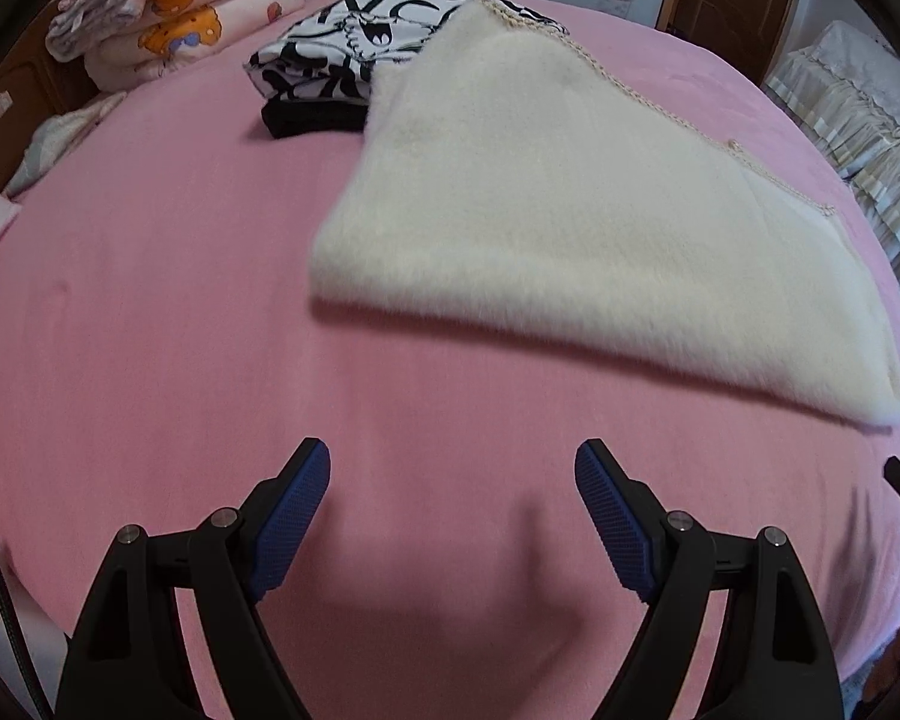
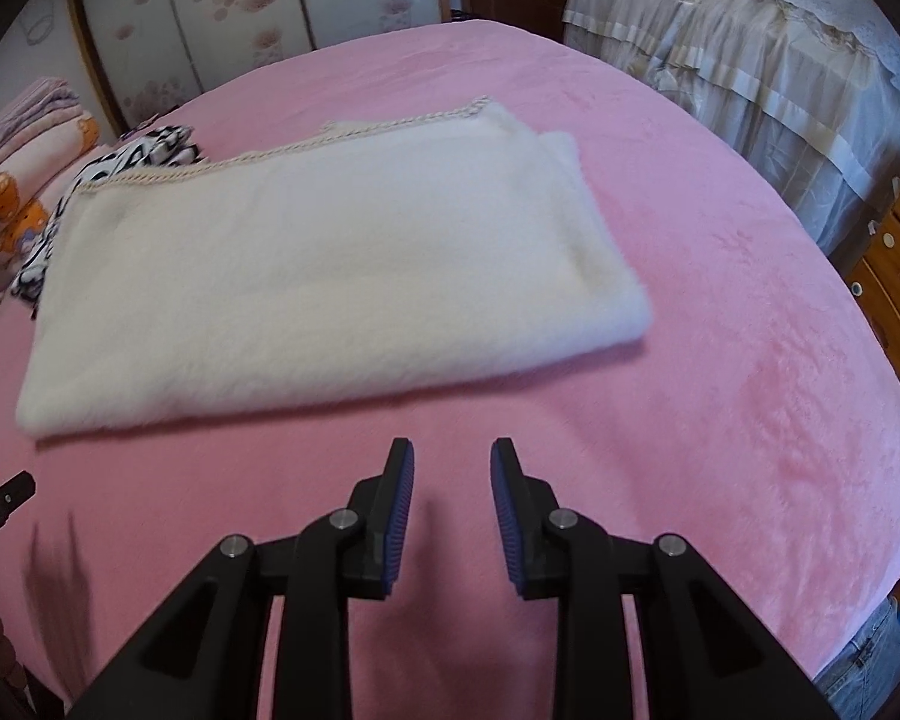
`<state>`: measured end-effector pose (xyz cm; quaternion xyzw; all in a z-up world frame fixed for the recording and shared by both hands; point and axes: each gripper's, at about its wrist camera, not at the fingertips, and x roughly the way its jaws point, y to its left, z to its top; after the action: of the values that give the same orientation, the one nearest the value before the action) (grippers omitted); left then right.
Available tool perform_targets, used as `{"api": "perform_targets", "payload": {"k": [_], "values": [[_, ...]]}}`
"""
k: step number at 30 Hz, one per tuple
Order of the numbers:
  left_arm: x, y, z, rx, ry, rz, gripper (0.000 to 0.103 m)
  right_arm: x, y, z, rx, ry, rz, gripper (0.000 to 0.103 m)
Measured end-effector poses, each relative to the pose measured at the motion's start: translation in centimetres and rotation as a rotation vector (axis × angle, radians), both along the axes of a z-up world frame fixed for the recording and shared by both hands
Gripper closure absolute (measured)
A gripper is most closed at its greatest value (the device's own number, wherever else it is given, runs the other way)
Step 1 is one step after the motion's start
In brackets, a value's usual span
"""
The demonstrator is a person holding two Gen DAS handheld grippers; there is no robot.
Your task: Fold large clothes
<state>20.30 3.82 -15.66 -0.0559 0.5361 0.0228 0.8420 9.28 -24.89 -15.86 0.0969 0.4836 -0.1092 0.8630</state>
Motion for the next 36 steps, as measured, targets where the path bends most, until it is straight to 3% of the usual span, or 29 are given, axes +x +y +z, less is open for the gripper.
{"api": "perform_targets", "payload": {"k": [7, 13, 23, 30, 33, 34, 36], "values": [[-1.1, 0.8, -1.9, -0.129, 0.032, -0.004, 0.02, -0.6, 3.6, 0.1, -0.014, -0.029, 0.068, 0.076], [0.7, 1.3, -4.4, -0.292, 0.013, 0.003, 0.02, 0.4, 5.2, 0.3, -0.004, -0.078, 0.086, 0.077], [7.0, 2.8, -6.2, -0.384, -0.165, 0.051, 0.02, 3.9, 6.7, 0.2, -0.007, -0.122, 0.115, 0.076], [11.9, 4.7, -7.2, -0.442, -0.238, 0.163, 0.021, 6.9, 8.0, -0.3, -0.027, -0.139, 0.155, 0.076], [13.1, 5.0, -6.9, -0.441, -0.277, 0.236, 0.049, 8.6, 8.5, -0.4, -0.07, -0.153, 0.175, 0.077], [13.2, 5.1, -6.7, -0.444, -0.292, 0.248, 0.063, 9.3, 8.6, -0.4, -0.083, -0.159, 0.181, 0.077], [12.8, 4.9, -5.8, -0.427, -0.312, 0.251, 0.075, 11.0, 9.0, -0.5, -0.115, -0.166, 0.196, 0.077]]}}
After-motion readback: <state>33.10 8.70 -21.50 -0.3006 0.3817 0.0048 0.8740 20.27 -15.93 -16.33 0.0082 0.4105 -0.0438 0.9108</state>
